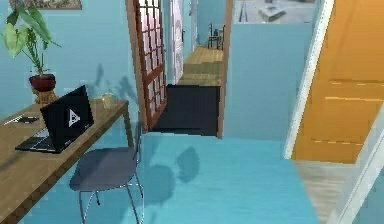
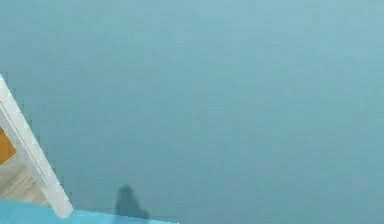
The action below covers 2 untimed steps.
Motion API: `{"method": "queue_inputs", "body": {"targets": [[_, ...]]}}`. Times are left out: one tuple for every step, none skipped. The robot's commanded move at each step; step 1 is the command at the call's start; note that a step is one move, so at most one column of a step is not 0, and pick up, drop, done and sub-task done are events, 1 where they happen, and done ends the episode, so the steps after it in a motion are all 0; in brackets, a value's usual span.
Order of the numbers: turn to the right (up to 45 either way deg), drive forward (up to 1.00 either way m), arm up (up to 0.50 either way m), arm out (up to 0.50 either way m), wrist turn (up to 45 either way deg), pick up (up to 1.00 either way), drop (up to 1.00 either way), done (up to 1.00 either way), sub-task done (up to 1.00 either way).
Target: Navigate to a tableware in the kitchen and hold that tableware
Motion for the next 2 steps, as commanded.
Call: {"method": "queue_inputs", "body": {"targets": [[0.0,1.0,0.0,0.0,0.0,0.0,0.0,0.0,0.0],[0.0,0.95,0.0,0.0,0.0,0.0,0.0,0.0,0.0]]}}
